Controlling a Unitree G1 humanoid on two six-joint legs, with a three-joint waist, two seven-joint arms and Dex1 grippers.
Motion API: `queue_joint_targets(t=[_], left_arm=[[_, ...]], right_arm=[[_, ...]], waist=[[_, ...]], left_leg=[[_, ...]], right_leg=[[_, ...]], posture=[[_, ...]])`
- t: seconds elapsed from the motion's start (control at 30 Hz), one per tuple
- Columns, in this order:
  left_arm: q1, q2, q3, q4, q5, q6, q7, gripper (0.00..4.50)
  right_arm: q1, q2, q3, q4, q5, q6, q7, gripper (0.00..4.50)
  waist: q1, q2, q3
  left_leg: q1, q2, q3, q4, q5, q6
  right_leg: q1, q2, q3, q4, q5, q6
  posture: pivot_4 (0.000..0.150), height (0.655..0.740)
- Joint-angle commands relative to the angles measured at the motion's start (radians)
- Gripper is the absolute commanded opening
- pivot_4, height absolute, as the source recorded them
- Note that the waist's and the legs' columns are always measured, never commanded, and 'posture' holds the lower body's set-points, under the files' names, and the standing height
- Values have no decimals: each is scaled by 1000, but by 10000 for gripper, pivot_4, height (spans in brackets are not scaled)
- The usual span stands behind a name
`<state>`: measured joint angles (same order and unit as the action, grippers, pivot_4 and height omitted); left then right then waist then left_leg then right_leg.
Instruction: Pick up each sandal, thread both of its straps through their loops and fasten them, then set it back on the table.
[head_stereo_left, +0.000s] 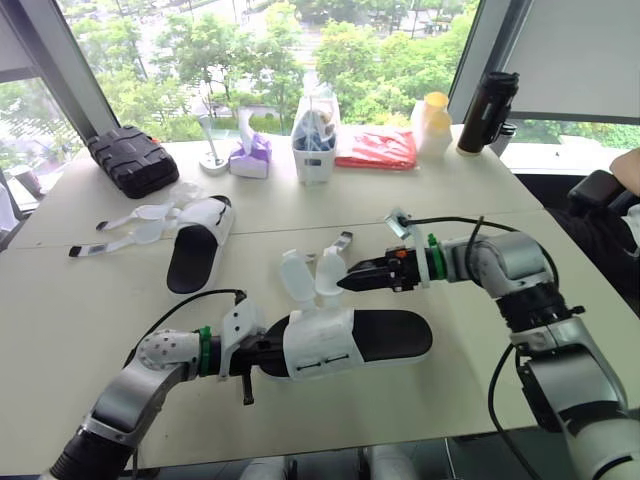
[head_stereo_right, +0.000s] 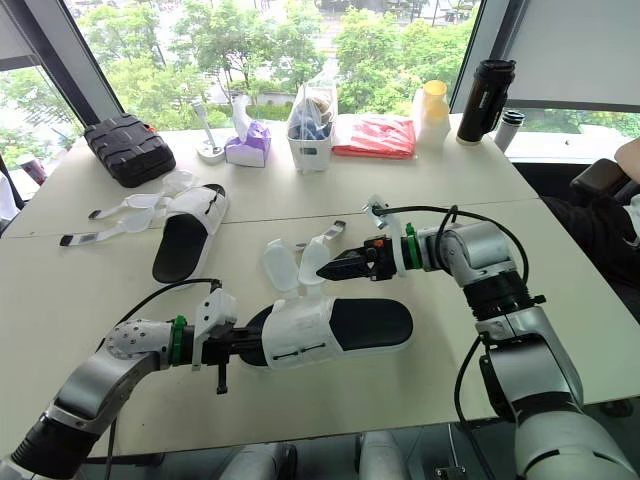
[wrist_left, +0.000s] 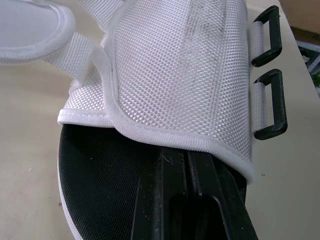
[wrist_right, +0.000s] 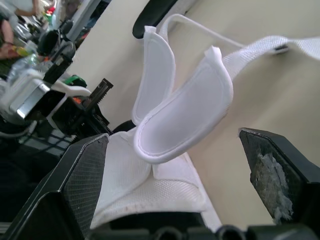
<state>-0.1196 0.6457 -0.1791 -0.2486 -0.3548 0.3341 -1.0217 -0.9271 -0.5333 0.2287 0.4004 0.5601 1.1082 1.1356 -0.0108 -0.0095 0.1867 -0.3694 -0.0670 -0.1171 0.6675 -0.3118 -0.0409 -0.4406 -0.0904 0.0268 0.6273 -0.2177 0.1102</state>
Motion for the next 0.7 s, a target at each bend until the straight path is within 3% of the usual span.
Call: queue_joint_targets(t=[0.03,0.3,0.7], left_arm=[[20,-1,-27,-2,21,9,2,508],[25,-2,-23,-5,26,10,5,508],[16,-4,-22,-1,29,10,4,508]], right_arm=[[-74,49,3,95,-29,15,-2,45000],[-234,228,-113,447,-63,-46,-74,45000],[-358,315,-270,759,-137,-195,-202,45000]], waist=[[-1,0,0],[-3,0,0],[-4,1,0]], left_leg=[[0,0,0,0,0,0],[0,-3,-1,0,0,0],[0,-4,-1,0,0,0]], right_leg=[[0,0,0,0,0,0],[-1,0,0,2,0,0],[-2,-1,0,2,0,0]], posture=[[1500,7400],[1500,7400],[1500,7400]])
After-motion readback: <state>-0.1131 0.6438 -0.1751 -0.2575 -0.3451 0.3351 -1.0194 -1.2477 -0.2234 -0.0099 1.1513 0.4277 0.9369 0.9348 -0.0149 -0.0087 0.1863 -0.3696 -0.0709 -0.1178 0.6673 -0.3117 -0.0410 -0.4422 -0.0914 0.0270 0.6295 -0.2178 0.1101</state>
